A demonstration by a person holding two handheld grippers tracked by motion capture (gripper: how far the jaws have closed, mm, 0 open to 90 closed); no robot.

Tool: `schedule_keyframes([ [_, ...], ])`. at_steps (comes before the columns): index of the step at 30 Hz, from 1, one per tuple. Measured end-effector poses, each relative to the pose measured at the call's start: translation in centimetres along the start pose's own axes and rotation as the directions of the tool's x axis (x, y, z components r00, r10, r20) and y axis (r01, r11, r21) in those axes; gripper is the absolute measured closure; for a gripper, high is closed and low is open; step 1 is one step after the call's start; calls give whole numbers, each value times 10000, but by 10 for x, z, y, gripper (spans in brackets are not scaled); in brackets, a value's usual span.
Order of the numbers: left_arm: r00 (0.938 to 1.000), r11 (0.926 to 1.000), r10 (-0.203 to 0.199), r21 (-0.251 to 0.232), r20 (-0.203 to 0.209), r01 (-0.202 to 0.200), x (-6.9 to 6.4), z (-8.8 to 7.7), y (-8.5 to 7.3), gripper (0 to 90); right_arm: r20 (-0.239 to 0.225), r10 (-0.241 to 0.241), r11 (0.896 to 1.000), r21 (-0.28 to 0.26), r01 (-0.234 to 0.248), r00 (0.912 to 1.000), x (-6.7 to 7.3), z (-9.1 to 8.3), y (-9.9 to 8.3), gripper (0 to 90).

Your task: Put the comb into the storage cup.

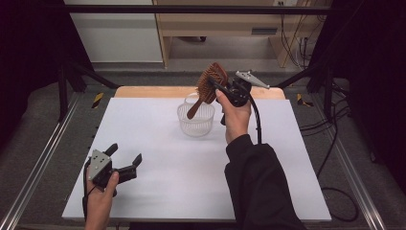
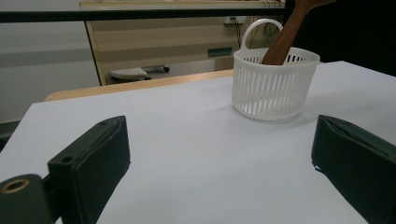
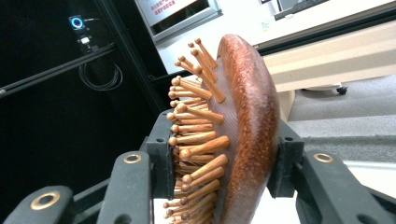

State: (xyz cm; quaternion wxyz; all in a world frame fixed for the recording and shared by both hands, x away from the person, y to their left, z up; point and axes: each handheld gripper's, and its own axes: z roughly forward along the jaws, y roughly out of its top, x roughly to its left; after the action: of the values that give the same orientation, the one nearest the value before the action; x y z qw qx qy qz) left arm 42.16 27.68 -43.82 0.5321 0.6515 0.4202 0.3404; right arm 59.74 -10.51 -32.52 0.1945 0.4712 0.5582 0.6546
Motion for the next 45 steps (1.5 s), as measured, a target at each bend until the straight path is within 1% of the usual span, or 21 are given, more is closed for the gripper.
schedule_keyframes([
  [5, 10000, 10000, -26, -12, -2, 26, 1, 0, 0, 46, 25, 73, 9999, 138, -74, 10000, -4, 5, -12, 539],
  [8, 10000, 10000, -36, 3, 6, 36, 1, 0, 0, 46, 12, 277, 9995, 130, -277, 9996, -7, 7, -19, 539],
  [9, 10000, 10000, -33, 10, 6, 33, 1, 0, 0, 46, 1, 267, 9995, 147, -267, 9996, -8, 8, -21, 538],
  [13, 10000, 10000, -16, -10, 24, 16, 0, 0, 0, 46, 21, 328, 9993, 185, -328, 9995, -9, 11, -26, 538],
  [25, 9999, 9999, -76, -120, -72, 75, 2, -1, 0, 43, 44, 413, 9987, 289, -414, 9991, -10, 13, -33, 536],
  [28, 10000, 9999, -7, -122, -70, 6, 2, -2, 1, 43, 38, 428, 9987, 277, -429, 9991, -10, 13, -34, 536],
  [31, 10000, 9999, -7, -127, -86, 6, 2, -2, 1, 42, 99, 322, 9990, 315, -325, 9994, -11, 14, -37, 535],
  [33, 10000, 9999, -17, -119, -90, 15, 2, -2, 1, 42, 90, 465, 9985, 290, -467, 9989, -12, 14, -39, 535],
  [37, 9999, 9999, -34, -148, -106, 33, 1, -2, 1, 42, 84, 491, 9982, 353, -493, 9988, -13, 15, -43, 534],
  [39, 9999, 9999, -23, -148, -104, 22, 1, -2, 1, 42, 65, 711, 9968, 372, -713, 9974, -14, 16, -44, 534],
  [42, 10000, 9999, -19, -136, -85, 18, 1, -2, 1, 41, 64, 605, 9975, 357, -607, 9981, -13, 16, -44, 533],
  [45, 10000, 9999, -28, -145, -79, 27, 1, -2, 1, 41, 33, 615, 9976, 318, -616, 9981, -13, 16, -44, 533],
])
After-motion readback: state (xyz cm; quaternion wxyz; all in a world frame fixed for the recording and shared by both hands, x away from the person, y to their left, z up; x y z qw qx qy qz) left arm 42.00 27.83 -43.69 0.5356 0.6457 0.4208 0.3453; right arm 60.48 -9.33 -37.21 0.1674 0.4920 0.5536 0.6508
